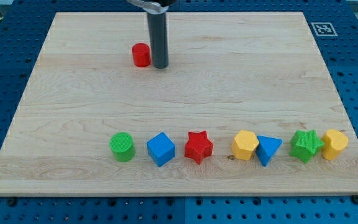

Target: Move the red circle slightly to the down

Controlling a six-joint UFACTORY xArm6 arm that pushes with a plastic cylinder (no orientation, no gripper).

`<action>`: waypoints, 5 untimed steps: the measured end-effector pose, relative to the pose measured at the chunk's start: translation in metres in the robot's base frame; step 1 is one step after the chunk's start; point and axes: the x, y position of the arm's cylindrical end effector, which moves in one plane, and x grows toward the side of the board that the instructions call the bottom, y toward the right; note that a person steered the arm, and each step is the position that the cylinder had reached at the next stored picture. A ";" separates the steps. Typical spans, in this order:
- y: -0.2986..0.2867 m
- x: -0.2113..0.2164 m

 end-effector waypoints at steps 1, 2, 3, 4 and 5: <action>0.010 -0.014; -0.033 -0.032; -0.044 -0.032; -0.068 -0.038; -0.076 -0.052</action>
